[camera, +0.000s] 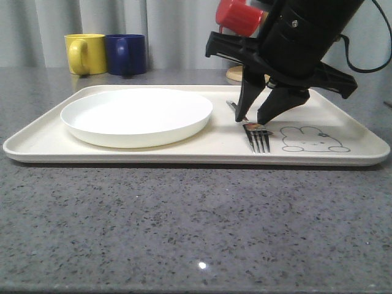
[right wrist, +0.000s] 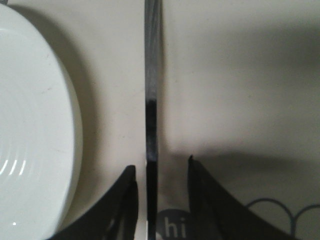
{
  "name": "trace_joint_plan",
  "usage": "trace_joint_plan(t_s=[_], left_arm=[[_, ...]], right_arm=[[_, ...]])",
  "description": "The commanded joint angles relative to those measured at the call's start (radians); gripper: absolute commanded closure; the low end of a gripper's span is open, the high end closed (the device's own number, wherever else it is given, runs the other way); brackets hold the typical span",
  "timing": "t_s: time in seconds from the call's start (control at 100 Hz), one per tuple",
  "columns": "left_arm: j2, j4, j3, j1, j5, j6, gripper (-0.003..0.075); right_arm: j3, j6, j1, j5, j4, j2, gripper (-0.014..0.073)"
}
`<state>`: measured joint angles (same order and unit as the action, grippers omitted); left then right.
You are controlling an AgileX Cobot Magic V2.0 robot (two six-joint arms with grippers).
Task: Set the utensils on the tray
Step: 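Carry the fork onto the tray beside the plate and release, then move the right gripper back over the steel chopsticks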
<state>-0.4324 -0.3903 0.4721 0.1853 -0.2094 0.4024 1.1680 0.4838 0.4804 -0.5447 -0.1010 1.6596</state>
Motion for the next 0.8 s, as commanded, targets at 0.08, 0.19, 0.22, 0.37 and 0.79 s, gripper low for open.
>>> trace_joint_plan(t_s=[0.08, 0.19, 0.22, 0.37, 0.79], left_arm=[[-0.006, -0.007, 0.029, 0.006, 0.078, 0.000, 0.0738], [-0.006, -0.007, 0.029, 0.006, 0.078, 0.000, 0.0738], [-0.006, -0.007, 0.029, 0.006, 0.078, 0.000, 0.0738], [-0.006, -0.007, 0.029, 0.006, 0.078, 0.000, 0.0738], [-0.006, -0.007, 0.029, 0.006, 0.078, 0.000, 0.0738]], right_arm=[[0.032, -0.002, 0.001, 0.040, 0.010, -0.066, 0.0294], [0.032, -0.012, -0.002, 0.030, 0.020, -0.113, 0.0294], [0.032, -0.019, -0.007, 0.020, 0.028, -0.126, 0.0294], [0.032, -0.047, -0.073, -0.069, 0.075, -0.214, 0.0294], [0.030, -0.299, -0.439, -0.265, 0.101, -0.342, 0.0294]])
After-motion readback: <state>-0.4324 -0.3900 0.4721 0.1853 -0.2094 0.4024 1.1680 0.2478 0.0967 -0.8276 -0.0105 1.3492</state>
